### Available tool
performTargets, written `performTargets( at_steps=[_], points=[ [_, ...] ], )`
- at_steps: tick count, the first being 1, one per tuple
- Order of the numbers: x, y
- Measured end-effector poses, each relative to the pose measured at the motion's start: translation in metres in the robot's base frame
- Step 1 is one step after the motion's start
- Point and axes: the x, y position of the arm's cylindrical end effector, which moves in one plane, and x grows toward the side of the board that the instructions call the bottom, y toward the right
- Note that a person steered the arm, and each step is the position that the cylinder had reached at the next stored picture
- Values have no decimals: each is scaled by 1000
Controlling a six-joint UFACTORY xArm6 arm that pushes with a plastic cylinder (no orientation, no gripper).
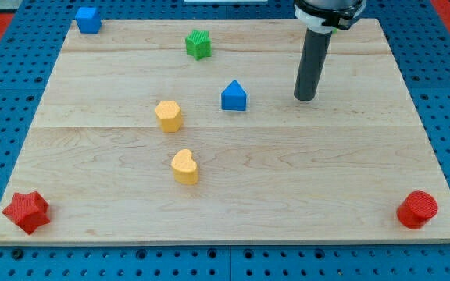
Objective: Move your arm centre right
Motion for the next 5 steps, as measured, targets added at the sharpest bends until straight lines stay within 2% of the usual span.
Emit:
performTargets(
  at_steps=[2, 3, 5],
  points=[
    [6, 30],
    [43, 36],
    [91, 36]
  ],
)
